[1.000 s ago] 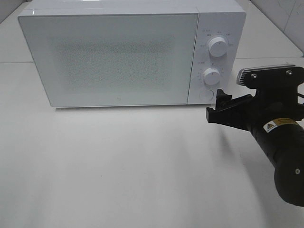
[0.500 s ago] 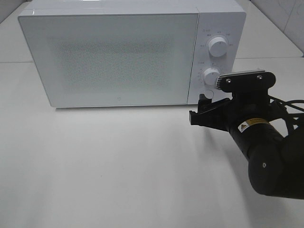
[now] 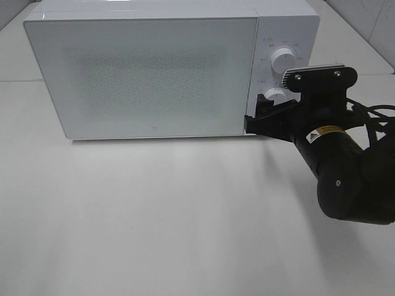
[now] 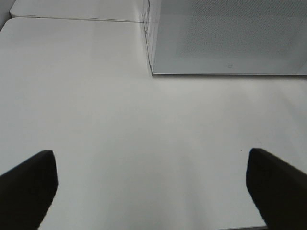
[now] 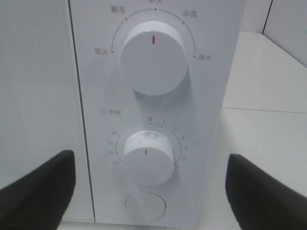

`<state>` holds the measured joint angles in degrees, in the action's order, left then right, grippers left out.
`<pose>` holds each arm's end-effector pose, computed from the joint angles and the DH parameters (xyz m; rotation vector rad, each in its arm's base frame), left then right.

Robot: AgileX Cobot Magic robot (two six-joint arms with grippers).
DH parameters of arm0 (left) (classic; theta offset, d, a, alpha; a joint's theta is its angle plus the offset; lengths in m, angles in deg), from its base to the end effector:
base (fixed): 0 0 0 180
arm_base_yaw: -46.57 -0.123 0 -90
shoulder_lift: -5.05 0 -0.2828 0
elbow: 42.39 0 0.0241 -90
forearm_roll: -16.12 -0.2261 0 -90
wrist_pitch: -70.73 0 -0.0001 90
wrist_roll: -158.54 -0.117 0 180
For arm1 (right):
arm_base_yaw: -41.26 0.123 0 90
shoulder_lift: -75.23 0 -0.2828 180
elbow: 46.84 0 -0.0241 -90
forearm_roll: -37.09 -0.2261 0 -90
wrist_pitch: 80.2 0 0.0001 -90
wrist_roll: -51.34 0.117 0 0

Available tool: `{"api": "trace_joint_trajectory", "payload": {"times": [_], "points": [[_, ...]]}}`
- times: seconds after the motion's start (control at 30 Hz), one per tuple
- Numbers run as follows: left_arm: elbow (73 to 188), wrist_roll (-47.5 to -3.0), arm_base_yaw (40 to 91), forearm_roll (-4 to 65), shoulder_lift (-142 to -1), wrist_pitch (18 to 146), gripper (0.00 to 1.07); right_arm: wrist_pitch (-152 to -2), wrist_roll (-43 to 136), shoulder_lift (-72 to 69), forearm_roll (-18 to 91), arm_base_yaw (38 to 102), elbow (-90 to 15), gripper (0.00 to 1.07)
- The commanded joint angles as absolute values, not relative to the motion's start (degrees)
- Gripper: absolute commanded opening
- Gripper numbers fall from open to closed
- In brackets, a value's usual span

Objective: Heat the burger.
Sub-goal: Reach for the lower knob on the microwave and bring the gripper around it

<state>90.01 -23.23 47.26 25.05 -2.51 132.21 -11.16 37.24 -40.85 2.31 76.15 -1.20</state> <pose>-0.0049 -0.0159 0.2576 0.0539 2.0297 -0.1742 0.2952 0.1299 0.1582 -0.0913 1.6676 -0.0161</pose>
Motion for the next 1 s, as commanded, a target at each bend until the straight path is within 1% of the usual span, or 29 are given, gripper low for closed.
{"api": "trace_joint_trajectory", "payload": {"times": [0.03,0.23,1.0], "points": [[90.0,-23.3,47.1,24.8,-1.7,131.9,1.00,-8.7,37.6,-41.7,3.1,75.2,-2.8,0.76],[90.0,-23.3,47.1,24.8,-1.7,131.9,1.00,-9.2,37.6,-44.9,4.3,73.3,-5.6,0.76],[90.0,-23.3,47.1,24.9,-1.7,131.9,1.00,-11.8,37.8,-51.3,4.2,73.2,-12.5,0.76]]}}
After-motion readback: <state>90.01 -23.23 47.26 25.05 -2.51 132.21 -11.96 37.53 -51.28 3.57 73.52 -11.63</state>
